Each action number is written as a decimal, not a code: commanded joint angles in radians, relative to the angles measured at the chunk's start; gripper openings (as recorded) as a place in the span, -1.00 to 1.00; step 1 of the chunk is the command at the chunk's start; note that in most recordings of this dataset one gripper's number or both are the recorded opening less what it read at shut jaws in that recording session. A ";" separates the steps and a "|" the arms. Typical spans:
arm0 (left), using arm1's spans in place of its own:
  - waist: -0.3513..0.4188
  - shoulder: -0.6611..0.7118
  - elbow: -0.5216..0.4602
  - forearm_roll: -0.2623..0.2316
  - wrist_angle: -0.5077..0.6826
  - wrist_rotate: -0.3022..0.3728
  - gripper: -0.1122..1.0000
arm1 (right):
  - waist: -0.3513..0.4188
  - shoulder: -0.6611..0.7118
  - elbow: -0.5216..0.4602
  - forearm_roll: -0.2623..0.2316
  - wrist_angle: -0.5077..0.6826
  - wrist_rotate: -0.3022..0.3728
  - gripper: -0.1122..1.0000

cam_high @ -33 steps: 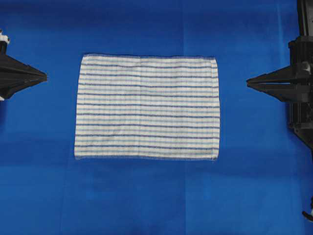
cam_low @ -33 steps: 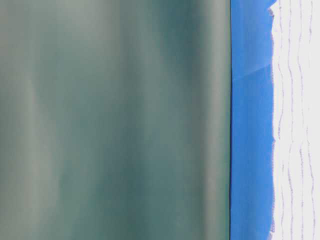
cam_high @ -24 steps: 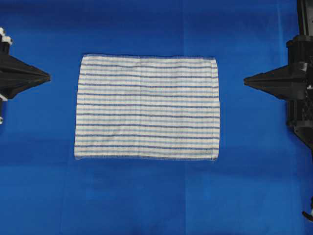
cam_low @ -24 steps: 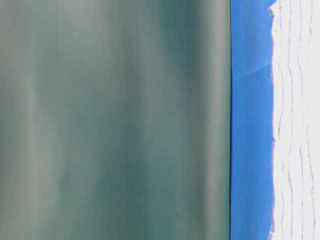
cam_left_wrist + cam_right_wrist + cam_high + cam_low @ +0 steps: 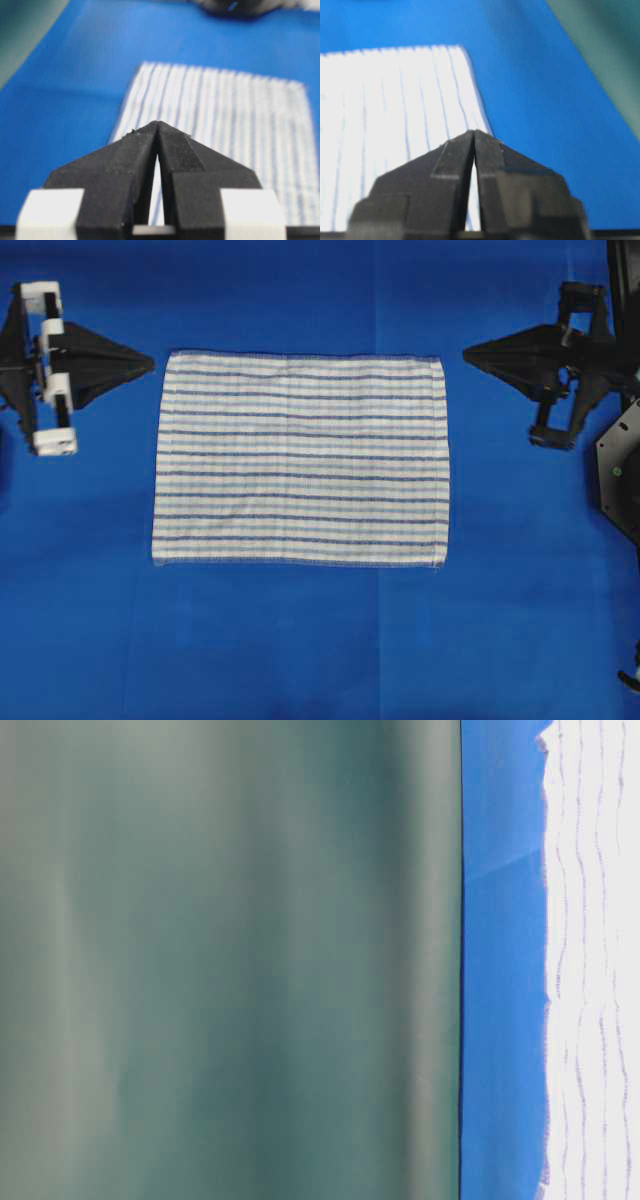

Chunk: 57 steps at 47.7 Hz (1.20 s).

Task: Fold the blue towel.
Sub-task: 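Move both grippers toward the towel's top corners, then grasp the top-left and top-right towel corners with left and right grippers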

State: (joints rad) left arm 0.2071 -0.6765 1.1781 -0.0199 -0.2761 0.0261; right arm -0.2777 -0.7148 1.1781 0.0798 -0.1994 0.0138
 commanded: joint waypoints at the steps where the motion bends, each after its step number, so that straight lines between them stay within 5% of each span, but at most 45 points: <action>1: 0.029 0.041 -0.008 -0.002 -0.005 0.000 -0.78 | -0.035 0.057 -0.009 0.008 -0.011 0.003 -0.70; 8: 0.080 0.135 -0.005 -0.002 -0.005 0.000 -0.39 | -0.097 0.155 0.000 0.018 -0.049 0.003 -0.29; 15: 0.138 0.255 -0.002 -0.002 -0.026 -0.002 0.36 | -0.135 0.252 0.020 0.025 -0.107 0.002 0.24; 18: 0.158 0.311 -0.003 -0.002 -0.051 -0.002 0.53 | -0.144 0.299 0.028 0.038 -0.143 0.002 0.38; 28: 0.201 0.488 -0.018 -0.002 -0.150 0.000 0.47 | -0.146 0.443 0.035 0.095 -0.247 0.002 0.40; 49: 0.252 0.692 -0.052 -0.002 -0.230 0.000 0.44 | -0.147 0.698 -0.018 0.135 -0.351 0.002 0.40; 57: 0.252 0.729 -0.063 -0.002 -0.227 -0.005 0.23 | -0.146 0.741 -0.031 0.135 -0.351 0.002 0.39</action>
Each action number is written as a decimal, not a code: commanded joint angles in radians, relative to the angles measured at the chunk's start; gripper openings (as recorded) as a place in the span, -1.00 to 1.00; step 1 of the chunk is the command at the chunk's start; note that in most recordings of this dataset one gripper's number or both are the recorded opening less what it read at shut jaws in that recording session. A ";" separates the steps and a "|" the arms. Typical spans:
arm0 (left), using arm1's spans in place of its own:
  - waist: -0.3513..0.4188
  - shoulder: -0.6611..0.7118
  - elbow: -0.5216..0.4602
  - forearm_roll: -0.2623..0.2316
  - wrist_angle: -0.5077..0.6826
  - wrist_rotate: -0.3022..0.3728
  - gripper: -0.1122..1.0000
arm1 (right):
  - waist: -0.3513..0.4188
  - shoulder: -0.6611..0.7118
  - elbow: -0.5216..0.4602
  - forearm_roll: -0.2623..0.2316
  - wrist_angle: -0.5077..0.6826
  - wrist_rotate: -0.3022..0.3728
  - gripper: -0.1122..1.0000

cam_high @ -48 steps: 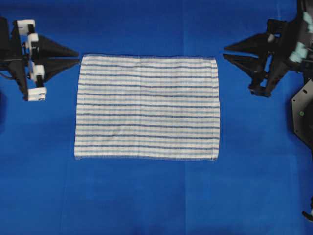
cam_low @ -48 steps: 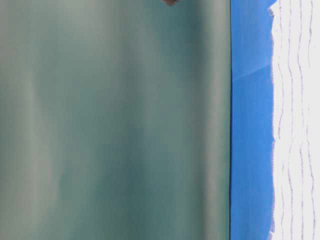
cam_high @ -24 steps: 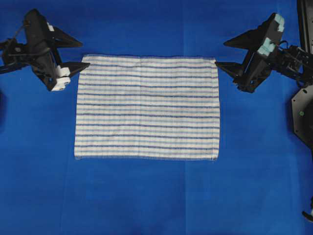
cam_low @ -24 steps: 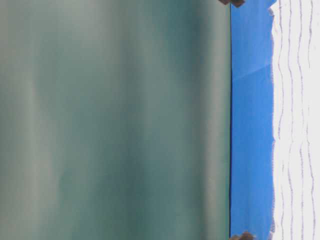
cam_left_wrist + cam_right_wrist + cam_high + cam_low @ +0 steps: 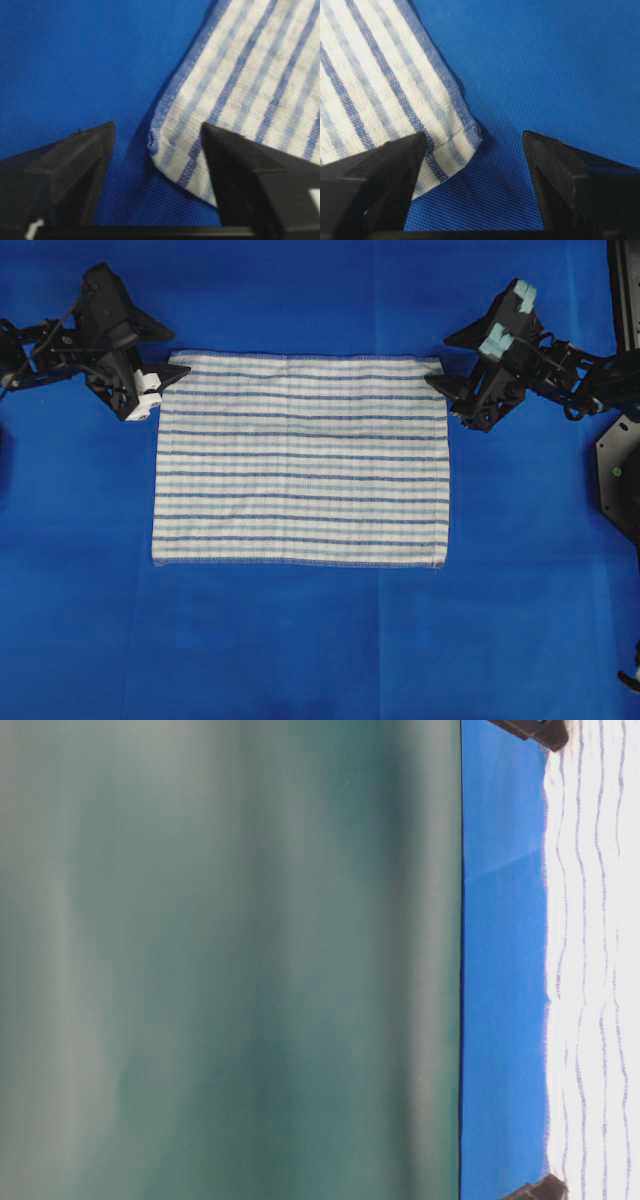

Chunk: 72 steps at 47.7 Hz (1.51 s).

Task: Fold the blue towel.
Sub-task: 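Grasp the top-left and top-right towel corners with left and right grippers, then pull both corners down toward the bottom edge, folding the towel in half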

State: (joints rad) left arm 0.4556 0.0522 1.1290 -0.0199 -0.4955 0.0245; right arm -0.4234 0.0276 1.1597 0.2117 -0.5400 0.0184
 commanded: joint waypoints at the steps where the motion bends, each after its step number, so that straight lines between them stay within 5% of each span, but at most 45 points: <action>1: 0.003 0.000 -0.015 -0.002 -0.006 -0.003 0.17 | 0.002 -0.002 -0.012 0.003 -0.011 -0.003 0.39; 8: 0.003 0.002 -0.011 -0.002 0.006 -0.008 -0.25 | 0.009 0.000 -0.012 0.002 -0.011 -0.008 0.19; 14: -0.003 0.002 -0.014 -0.002 0.026 -0.008 -0.60 | 0.011 -0.002 -0.011 -0.002 -0.011 -0.011 -0.30; 23: -0.025 0.002 -0.025 -0.002 0.029 -0.008 -0.72 | 0.023 -0.002 -0.011 -0.003 -0.009 -0.011 -0.83; 39: -0.037 -0.051 -0.043 -0.002 0.063 0.002 -0.72 | 0.041 -0.046 -0.008 -0.002 0.002 -0.006 -0.84; 62: -0.098 -0.373 -0.037 -0.002 0.287 0.032 -0.72 | 0.091 -0.353 0.031 0.002 0.187 -0.005 -0.84; 72: -0.123 -0.426 -0.003 -0.003 0.296 0.021 -0.72 | 0.115 -0.433 0.049 0.002 0.212 -0.005 -0.84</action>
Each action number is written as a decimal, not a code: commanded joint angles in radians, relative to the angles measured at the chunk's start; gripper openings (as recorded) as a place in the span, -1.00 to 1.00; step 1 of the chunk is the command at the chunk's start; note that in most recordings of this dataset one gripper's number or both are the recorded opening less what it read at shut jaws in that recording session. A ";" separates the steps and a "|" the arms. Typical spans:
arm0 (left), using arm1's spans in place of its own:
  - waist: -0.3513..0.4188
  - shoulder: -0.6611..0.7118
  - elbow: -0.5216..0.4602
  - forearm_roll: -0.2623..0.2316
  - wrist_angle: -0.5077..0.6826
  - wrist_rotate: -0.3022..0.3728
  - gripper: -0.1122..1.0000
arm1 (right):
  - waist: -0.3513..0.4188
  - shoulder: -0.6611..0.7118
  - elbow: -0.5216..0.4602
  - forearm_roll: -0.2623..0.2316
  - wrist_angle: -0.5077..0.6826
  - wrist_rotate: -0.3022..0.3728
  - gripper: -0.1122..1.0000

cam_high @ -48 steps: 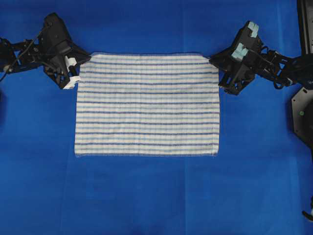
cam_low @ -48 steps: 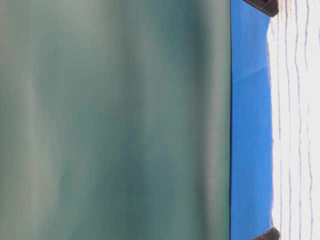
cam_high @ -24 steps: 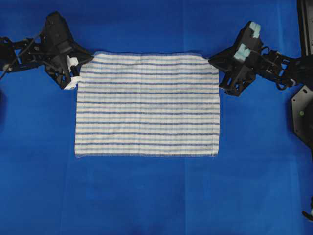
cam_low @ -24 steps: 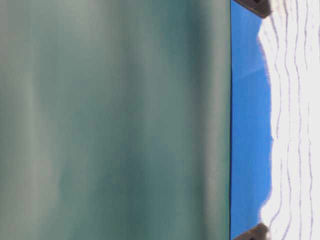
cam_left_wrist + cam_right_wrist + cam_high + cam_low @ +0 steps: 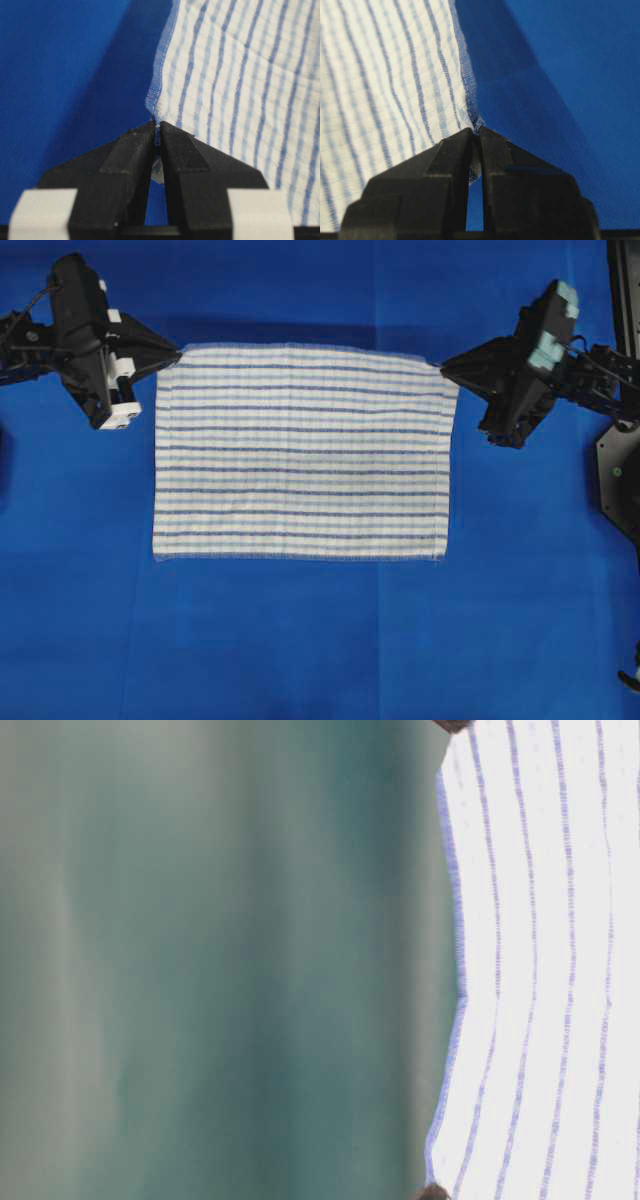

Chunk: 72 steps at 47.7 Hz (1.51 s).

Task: Fold the blue towel.
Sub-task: 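Pull both corners down toward the bottom edge, folding the towel in half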

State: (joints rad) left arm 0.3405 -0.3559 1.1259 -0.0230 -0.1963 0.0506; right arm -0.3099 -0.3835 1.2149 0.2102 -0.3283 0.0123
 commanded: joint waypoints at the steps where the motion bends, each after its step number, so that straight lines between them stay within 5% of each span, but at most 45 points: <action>1: -0.014 -0.020 0.002 -0.002 -0.002 -0.005 -0.72 | 0.003 -0.023 -0.006 0.005 0.000 0.002 -0.84; 12: -0.094 -0.020 -0.002 -0.005 -0.003 -0.017 -0.72 | 0.055 -0.026 -0.006 0.026 0.015 0.006 -0.84; 49: -0.476 -0.003 0.009 -0.006 -0.034 -0.181 -0.72 | 0.489 -0.049 0.000 0.347 0.021 0.006 -0.84; 72: -0.532 0.129 0.005 -0.006 -0.071 -0.206 -0.72 | 0.655 0.166 -0.094 0.453 -0.015 0.006 -0.84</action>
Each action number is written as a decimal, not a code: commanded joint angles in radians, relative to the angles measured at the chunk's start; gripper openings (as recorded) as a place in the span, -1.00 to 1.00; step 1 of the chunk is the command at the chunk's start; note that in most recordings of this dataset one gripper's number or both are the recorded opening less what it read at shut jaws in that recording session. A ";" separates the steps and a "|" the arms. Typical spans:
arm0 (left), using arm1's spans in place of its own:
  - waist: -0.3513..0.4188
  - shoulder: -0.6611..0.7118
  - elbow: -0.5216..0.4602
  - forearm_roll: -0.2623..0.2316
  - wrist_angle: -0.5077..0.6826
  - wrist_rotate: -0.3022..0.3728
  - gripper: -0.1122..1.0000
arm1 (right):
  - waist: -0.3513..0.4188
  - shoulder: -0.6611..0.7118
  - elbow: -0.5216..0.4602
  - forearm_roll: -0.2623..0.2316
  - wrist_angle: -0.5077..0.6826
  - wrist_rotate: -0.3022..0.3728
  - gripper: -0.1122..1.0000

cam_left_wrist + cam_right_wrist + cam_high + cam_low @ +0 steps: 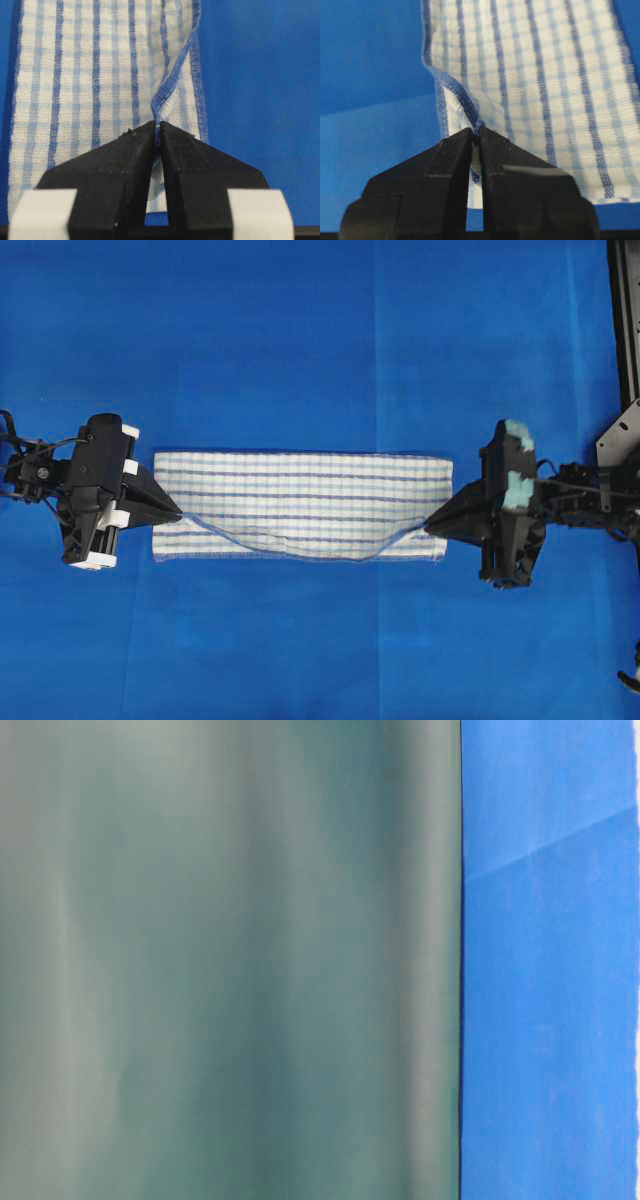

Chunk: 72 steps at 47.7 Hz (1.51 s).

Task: Fold the blue towel.
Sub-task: 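Pull both corners down toward the bottom edge, folding the towel in half, then open both grippers and release the folded edge, then grasp the folded strip's left and right ends with both grippers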

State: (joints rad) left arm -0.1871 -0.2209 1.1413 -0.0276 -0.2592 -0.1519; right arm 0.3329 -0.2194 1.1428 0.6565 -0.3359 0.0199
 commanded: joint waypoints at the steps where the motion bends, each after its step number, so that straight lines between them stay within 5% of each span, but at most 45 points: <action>1: -0.005 -0.006 -0.011 -0.002 -0.008 -0.006 -0.72 | 0.015 0.003 -0.021 0.008 -0.008 -0.002 -0.84; 32: -0.032 -0.002 -0.017 -0.002 -0.012 -0.109 -0.70 | 0.040 0.003 -0.002 0.029 0.011 -0.005 -0.72; 38: -0.034 -0.003 -0.017 -0.003 -0.008 -0.133 -0.14 | 0.038 0.003 -0.002 0.031 0.012 -0.005 -0.33; 46: -0.032 -0.032 -0.012 -0.002 0.021 -0.126 0.72 | 0.038 -0.006 -0.006 0.028 0.009 -0.015 0.58; 50: -0.020 -0.067 -0.015 -0.002 0.060 -0.120 0.76 | 0.029 -0.032 -0.005 0.028 0.006 -0.038 0.87; 60: 0.080 -0.166 -0.025 0.005 0.155 -0.095 0.71 | -0.063 -0.130 0.008 0.026 0.014 -0.149 0.76; 72: 0.175 -0.160 -0.048 0.005 0.167 0.080 0.71 | -0.206 -0.155 0.015 0.028 0.032 -0.272 0.76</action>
State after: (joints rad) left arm -0.0291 -0.3835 1.1244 -0.0245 -0.0905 -0.1089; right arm 0.1611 -0.3651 1.1658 0.6842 -0.3068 -0.2347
